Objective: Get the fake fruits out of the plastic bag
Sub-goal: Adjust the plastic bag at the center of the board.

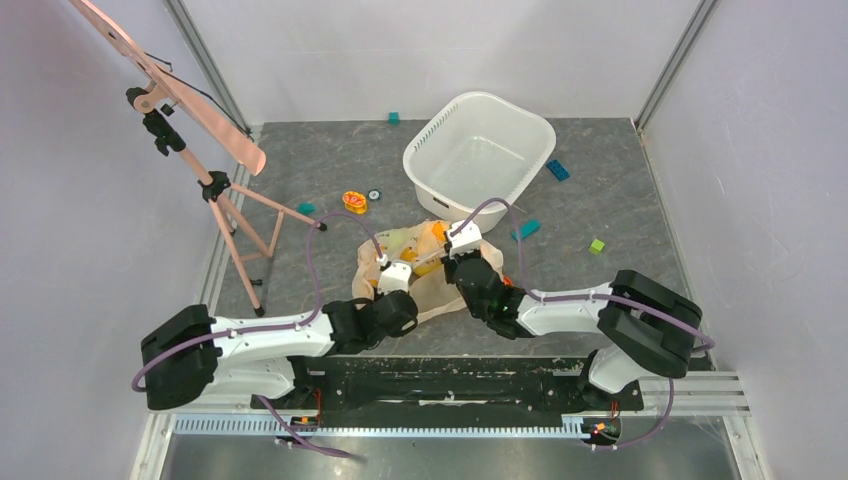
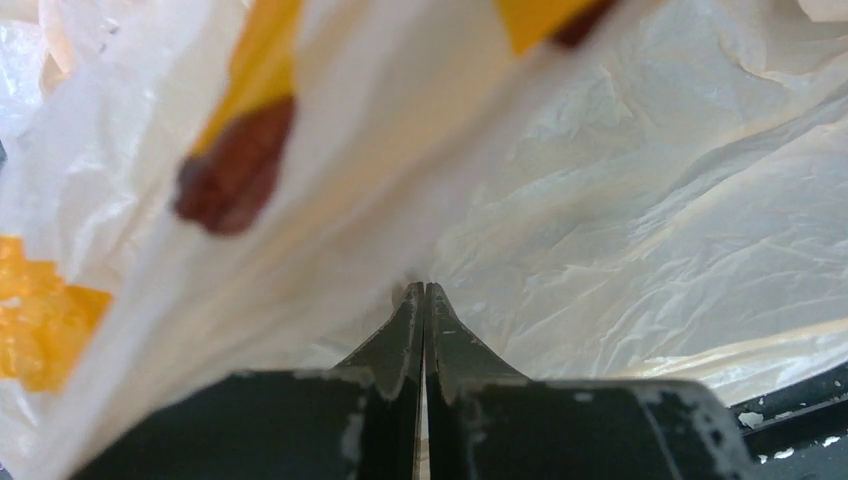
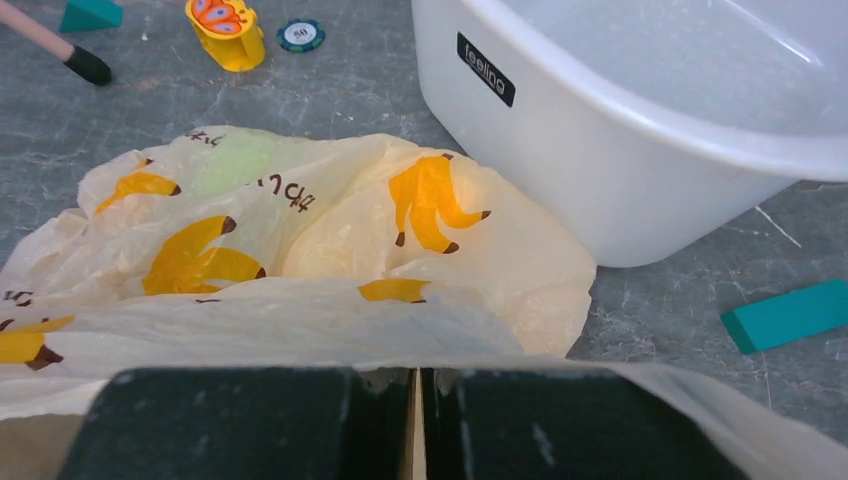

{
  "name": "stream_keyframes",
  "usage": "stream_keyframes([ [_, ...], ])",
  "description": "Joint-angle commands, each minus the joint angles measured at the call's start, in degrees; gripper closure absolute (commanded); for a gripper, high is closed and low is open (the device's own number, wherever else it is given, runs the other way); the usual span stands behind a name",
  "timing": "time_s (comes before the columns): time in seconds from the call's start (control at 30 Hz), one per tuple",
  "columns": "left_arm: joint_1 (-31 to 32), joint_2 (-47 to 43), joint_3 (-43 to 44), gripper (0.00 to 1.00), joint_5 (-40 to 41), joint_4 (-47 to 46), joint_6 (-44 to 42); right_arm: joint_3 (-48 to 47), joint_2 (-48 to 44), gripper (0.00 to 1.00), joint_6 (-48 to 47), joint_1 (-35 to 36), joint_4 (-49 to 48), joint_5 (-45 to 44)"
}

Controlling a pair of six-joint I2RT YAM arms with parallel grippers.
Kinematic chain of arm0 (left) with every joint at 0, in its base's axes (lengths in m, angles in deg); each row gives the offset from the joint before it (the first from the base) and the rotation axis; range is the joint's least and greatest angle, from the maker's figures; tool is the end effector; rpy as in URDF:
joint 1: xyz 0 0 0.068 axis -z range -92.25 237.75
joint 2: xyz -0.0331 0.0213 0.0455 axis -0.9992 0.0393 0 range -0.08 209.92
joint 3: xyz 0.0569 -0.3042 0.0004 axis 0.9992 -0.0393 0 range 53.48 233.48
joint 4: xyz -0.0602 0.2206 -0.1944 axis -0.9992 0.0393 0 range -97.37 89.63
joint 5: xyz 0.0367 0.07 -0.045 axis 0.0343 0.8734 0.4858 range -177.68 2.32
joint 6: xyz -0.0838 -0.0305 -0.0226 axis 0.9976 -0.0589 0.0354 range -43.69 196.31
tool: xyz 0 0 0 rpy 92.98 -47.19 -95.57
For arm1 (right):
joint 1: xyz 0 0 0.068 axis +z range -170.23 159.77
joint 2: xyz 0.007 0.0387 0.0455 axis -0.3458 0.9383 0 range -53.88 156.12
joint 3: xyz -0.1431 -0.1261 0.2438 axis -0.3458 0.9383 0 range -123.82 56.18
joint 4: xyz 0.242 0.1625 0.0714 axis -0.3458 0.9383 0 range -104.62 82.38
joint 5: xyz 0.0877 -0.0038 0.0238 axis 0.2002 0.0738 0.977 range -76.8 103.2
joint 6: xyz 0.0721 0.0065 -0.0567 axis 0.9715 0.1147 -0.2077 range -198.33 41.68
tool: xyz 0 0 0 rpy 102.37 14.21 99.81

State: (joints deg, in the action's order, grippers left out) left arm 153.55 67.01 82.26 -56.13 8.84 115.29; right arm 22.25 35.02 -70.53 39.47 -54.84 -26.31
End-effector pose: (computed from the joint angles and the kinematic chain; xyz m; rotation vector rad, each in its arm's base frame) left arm 0.1410 -0.2084 0.1436 0.3365 2.3214 -0.1891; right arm 0.2273 0.2848 0.1805 -0.3227 1.7441 0.2216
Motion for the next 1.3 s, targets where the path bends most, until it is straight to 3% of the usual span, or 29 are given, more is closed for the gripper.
stream_keyframes([
  [0.0, -0.89, -1.88, 0.62, 0.98, 1.66, 0.57, 0.94, 0.45, -4.07, 0.99, -2.20, -0.38, -0.43, 2.87],
  [0.23, -1.69, -6.07, 5.94, 0.98, 1.85, 2.61, -2.48, 3.53, -5.21, 0.95, -0.03, -0.14, 0.54, 23.02],
  [0.33, -2.16, -6.06, 6.89, 0.98, 1.52, 1.37, -3.76, 2.85, -3.58, 0.95, 0.03, 1.12, 1.21, 27.16],
  [0.7, -4.84, -0.44, 5.93, 0.98, -0.20, -2.90, -4.47, 0.12, 3.66, 0.96, 5.30, 2.68, -2.31, 23.01],
  [1.27, -4.89, -0.21, -0.87, 0.98, -3.55, -6.53, -2.46, -0.74, 8.89, 0.96, 8.52, 2.69, -10.60, 18.91],
])
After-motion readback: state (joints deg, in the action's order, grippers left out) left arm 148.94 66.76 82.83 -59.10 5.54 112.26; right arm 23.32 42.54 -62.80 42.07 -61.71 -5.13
